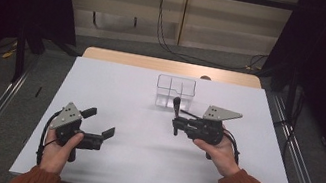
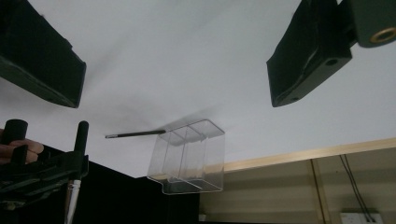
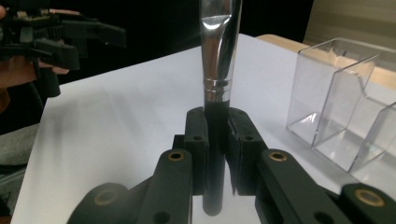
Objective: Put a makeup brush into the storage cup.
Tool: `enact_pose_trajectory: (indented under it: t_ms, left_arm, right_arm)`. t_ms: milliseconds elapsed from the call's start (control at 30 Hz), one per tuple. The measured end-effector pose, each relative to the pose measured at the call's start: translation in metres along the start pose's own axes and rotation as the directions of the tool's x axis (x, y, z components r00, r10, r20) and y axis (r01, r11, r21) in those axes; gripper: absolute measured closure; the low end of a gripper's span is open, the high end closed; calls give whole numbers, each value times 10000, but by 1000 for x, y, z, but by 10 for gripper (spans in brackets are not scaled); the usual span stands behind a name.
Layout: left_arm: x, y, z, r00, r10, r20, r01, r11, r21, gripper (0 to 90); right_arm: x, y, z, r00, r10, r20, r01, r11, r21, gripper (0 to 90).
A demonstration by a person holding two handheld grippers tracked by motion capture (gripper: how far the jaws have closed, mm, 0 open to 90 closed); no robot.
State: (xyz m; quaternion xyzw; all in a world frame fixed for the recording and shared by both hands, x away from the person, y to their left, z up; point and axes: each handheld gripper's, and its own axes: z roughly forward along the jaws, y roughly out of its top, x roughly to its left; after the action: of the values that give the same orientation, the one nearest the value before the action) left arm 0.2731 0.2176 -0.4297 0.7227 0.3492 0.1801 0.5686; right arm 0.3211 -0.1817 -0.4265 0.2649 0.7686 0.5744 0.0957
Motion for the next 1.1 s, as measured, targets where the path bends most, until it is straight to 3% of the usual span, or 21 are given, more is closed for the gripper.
enact_pose_trajectory:
  t_ms: [67,133,267,367,533,700,900,1100]
  left_arm:
    - [2,-2,-5,10000,-21,73,22,9999,-146,36]
    - [5,-5,-11,9998,84,-165,-84,10000,-17,23]
    - [10,-11,-19,9988,-71,-479,61,9997,-216,20]
    - [11,-13,-21,9985,-149,-528,133,9994,-309,20]
    - [9,-14,-26,9975,123,-703,-158,9986,-497,20]
    - [6,-17,-29,9972,-77,-750,30,9980,-634,20]
    - [1,-19,-26,9978,225,-616,-253,9986,-457,20]
    - [3,-19,-27,9978,146,-644,-181,9984,-543,20]
  right_arm:
    - [-3,3,-2,9999,-24,119,25,9999,-112,801]
    - [-5,6,-3,9998,-10,221,14,9998,-188,801]
    - [-10,9,-4,9990,14,453,1,9994,-333,801]
    - [-13,9,-3,9983,67,576,-44,9992,-403,801]
    - [-19,8,-2,9964,120,842,-70,9982,-599,801]
    - [-25,11,-3,9946,24,1039,42,9980,-627,800]
    - [-35,25,-7,9902,97,1397,50,9946,-1040,800]
    - [-45,33,-3,9870,103,1607,61,9948,-1012,800]
